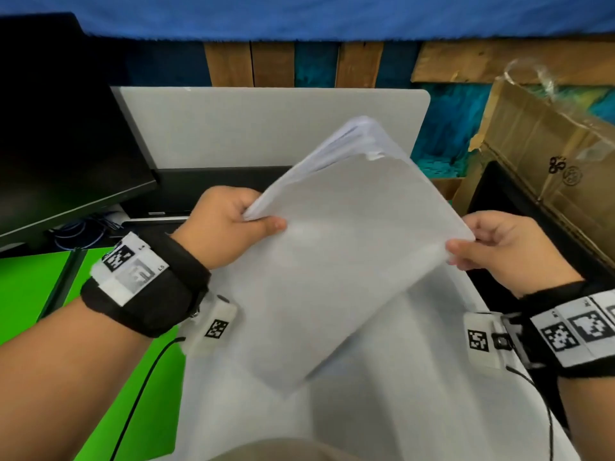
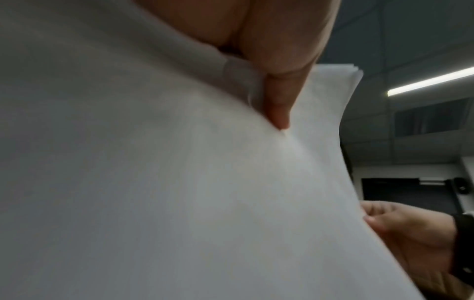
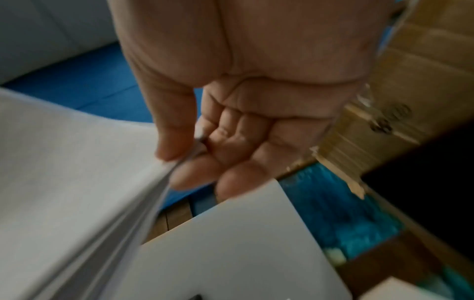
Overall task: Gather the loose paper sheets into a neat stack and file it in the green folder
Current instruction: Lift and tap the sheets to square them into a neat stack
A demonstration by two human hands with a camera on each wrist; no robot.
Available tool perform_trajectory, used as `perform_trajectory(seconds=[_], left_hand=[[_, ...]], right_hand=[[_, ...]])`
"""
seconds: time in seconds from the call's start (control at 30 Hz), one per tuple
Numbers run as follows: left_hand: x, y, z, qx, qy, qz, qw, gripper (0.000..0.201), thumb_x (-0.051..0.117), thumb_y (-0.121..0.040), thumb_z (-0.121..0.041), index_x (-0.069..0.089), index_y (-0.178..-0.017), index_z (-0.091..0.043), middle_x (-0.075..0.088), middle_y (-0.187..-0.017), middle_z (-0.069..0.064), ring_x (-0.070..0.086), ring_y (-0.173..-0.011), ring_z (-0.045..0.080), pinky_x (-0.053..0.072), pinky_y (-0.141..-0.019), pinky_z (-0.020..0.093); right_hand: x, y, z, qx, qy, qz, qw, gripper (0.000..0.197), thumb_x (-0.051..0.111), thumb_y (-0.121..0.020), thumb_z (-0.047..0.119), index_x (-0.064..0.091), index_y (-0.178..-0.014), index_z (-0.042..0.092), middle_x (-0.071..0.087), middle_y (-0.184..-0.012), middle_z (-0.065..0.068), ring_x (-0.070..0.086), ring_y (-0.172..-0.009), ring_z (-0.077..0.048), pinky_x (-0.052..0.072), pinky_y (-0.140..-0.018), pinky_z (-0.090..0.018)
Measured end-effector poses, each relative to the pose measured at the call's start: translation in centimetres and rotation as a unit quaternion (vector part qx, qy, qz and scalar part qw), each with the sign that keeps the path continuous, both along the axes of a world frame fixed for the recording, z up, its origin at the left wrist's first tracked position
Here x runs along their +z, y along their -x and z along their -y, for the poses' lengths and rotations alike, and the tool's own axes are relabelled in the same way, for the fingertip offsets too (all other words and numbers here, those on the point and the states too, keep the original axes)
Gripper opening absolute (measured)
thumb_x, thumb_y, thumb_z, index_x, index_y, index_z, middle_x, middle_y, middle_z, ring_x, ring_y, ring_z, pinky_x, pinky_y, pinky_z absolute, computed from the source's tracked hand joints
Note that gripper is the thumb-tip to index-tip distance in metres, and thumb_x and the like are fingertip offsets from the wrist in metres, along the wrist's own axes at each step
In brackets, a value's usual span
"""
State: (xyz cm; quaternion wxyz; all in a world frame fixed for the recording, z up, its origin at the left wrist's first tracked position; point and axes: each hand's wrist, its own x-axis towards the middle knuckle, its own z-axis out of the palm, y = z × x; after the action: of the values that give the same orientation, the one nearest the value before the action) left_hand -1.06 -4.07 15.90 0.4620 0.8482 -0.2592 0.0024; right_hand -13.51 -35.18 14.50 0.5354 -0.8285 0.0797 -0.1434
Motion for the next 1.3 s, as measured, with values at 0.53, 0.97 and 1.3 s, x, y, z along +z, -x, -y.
perform_trajectory(seconds=[0.53, 0.97, 1.3], left_hand=[[-8.8, 2.1, 1.4, 0.139, 0.261, -0.047, 0.954, 0.025, 0.066, -0.081, -0.009, 0.064, -0.075, -0.033, 0.067, -0.065, -0.034, 0.062, -0.064, -0.015, 0.047, -0.061, 0.005], [-6.7, 1.6, 2.0, 0.092, 0.331, -0.087, 0.935, 0.032, 0.084, -0.059, -0.029, 0.066, -0.084, -0.035, 0.073, -0.079, -0.024, 0.068, -0.079, -0.003, 0.052, -0.067, 0.014], [-8.7, 2.8, 1.1, 0.075, 0.299, -0.166, 0.937, 0.03, 0.076, -0.067, 0.0, 0.069, -0.081, -0.025, 0.073, -0.07, -0.022, 0.068, -0.072, -0.004, 0.053, -0.065, 0.013]], right_hand=[[-3.8, -2.1, -10.1, -0.114, -0.184, 0.101, 0.971, 0.024, 0.071, -0.077, 0.002, 0.064, -0.099, 0.01, 0.066, -0.084, 0.014, 0.065, -0.068, 0.011, 0.052, -0.062, -0.007], [-4.9, -2.7, -9.1, -0.092, -0.23, 0.048, 0.968, 0.022, 0.072, -0.074, -0.001, 0.066, -0.08, 0.02, 0.069, -0.075, 0.01, 0.066, -0.06, 0.006, 0.051, -0.054, -0.008], [-4.9, -2.2, -10.2, -0.105, -0.226, 0.054, 0.967, 0.02, 0.071, -0.076, 0.001, 0.066, -0.077, 0.019, 0.07, -0.059, 0.022, 0.065, -0.057, 0.007, 0.049, -0.052, -0.006]])
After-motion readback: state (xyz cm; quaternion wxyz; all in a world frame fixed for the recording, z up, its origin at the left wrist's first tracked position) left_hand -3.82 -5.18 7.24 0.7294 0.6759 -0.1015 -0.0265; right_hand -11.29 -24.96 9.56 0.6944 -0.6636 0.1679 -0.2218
